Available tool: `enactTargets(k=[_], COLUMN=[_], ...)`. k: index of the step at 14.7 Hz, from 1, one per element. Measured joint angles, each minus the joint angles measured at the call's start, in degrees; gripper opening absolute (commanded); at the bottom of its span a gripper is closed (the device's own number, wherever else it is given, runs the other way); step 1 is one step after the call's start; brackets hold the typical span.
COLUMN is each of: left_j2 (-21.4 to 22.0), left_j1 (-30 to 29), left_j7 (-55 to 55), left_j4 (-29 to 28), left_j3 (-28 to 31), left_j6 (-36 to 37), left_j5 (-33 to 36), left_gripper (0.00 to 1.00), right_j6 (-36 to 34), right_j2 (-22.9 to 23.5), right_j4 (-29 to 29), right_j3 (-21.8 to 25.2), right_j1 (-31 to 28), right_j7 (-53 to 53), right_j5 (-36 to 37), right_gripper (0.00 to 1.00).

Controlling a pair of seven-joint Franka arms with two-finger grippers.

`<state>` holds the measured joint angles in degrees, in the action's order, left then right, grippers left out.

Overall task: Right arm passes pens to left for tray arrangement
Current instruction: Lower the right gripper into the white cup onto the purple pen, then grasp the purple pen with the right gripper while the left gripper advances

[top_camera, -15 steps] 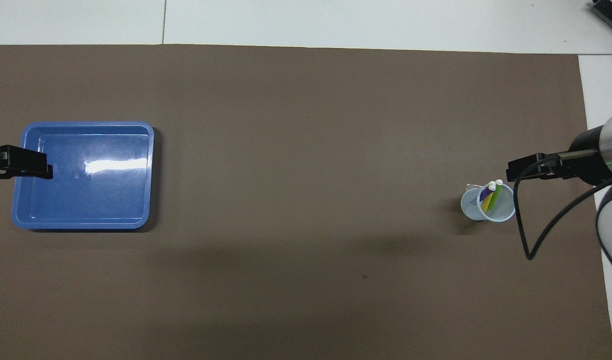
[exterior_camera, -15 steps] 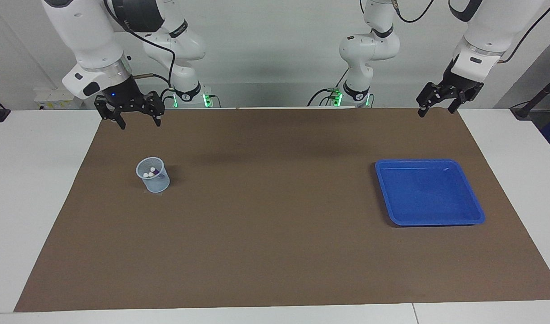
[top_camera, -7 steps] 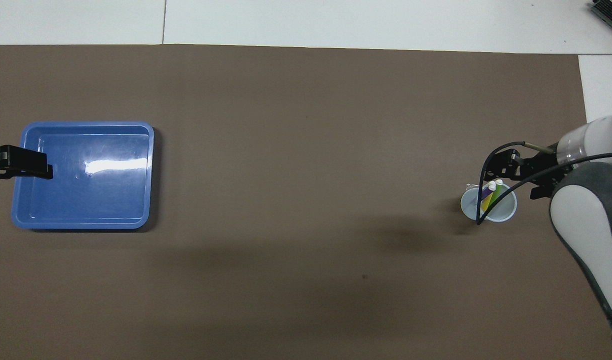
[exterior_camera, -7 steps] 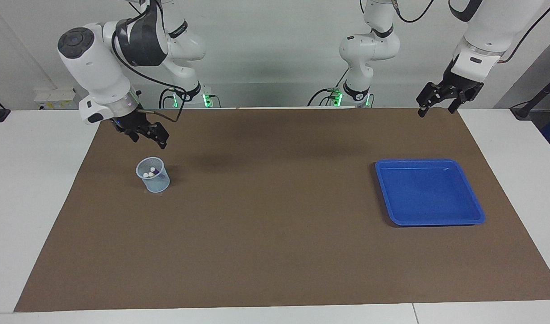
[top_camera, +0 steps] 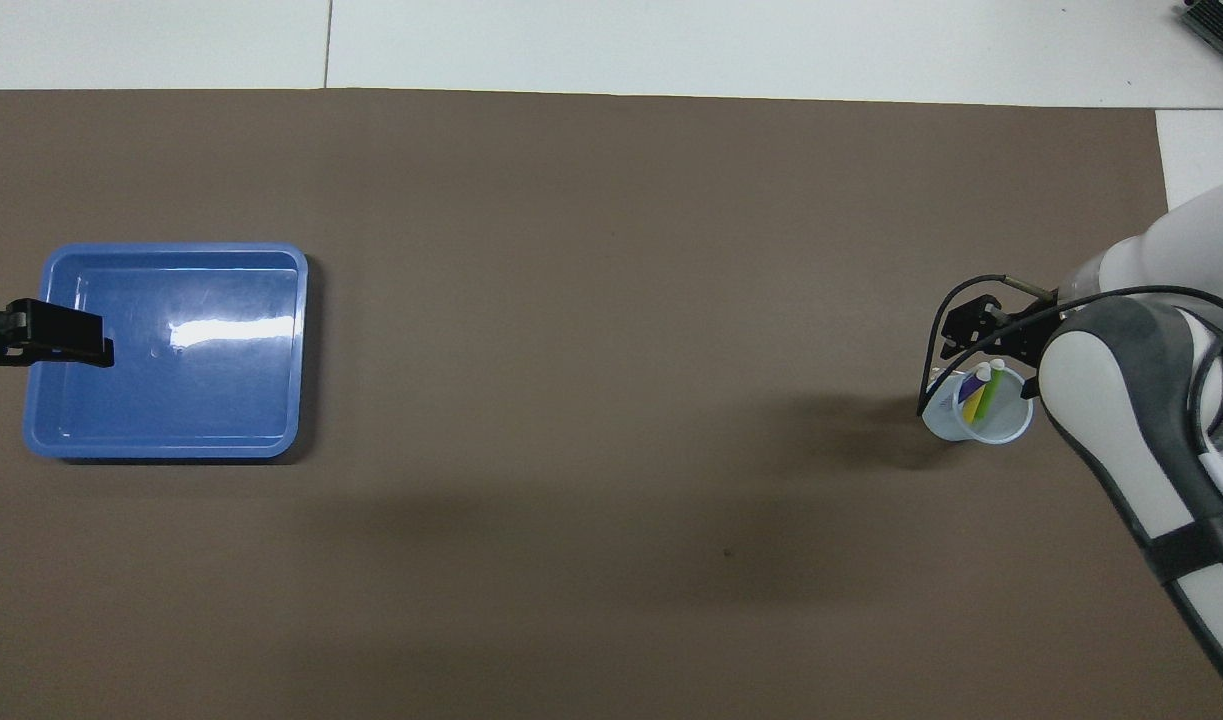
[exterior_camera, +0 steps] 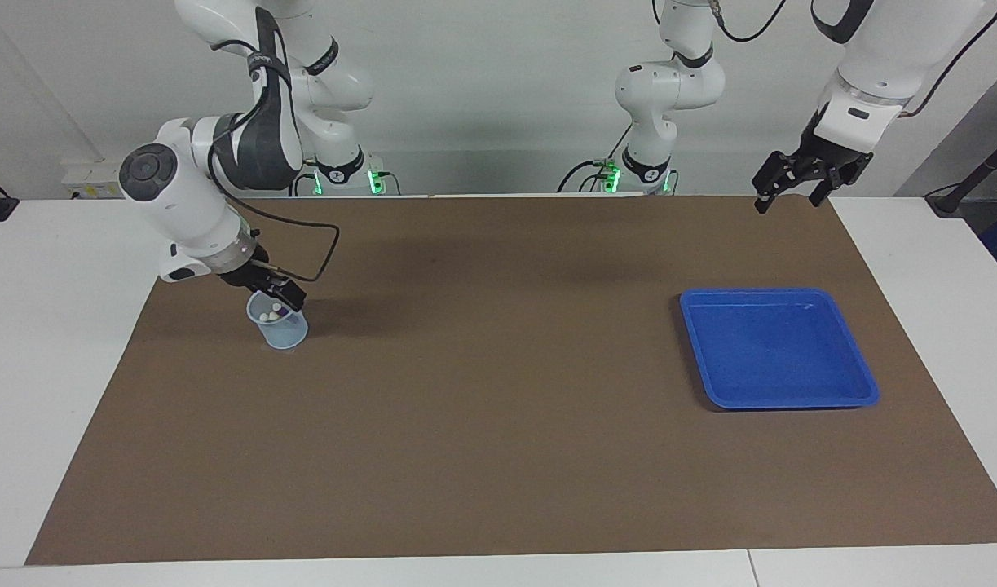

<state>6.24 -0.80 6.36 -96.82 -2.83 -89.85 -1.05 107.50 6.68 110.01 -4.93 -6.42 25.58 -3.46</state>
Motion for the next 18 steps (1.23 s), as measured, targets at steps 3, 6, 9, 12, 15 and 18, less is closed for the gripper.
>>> enactTargets(k=[3,6,9,12,15,18], left_j2=[1.15,2.65,5.36,8.12,10.84,13.89], left_j1=[0.35,0.87,1.27,1.26,1.27,1.27], left_j7=[-0.01,0.11,2.47,6.93,12.87,20.61], left_j4=[-2.12,-5.28,-11.45,-16.53,-21.33,-26.82], left_j3=[-0.20,-0.67,-0.70,-0.67,-0.68,-0.67], left_j6=[0.00,-1.29,-5.63,-7.57,-10.63,-13.40], left_j5=[-0.03,-0.95,-4.88,-9.21,-13.33,-18.84], left_gripper=[1.00,1.00,1.00,1.00,1.00,1.00], right_j6=[0.38,0.55,0.90,0.91,0.95,0.95], right_j2=[0.78,0.79,0.80,0.80,0.80,0.80], right_j4=[0.94,2.19,2.70,2.71,2.72,2.97], right_j3=[0.01,0.03,0.07,0.09,0.09,0.06], right_j1=[-0.06,-0.15,-0.90,-1.80,-2.22,-2.20], right_j7=[1.36,1.96,1.99,1.99,1.99,1.99], right_j5=[-0.03,-0.03,-0.03,-0.03,-0.03,-0.03], right_gripper=[0.87,0.79,0.75,0.66,0.50,0.43])
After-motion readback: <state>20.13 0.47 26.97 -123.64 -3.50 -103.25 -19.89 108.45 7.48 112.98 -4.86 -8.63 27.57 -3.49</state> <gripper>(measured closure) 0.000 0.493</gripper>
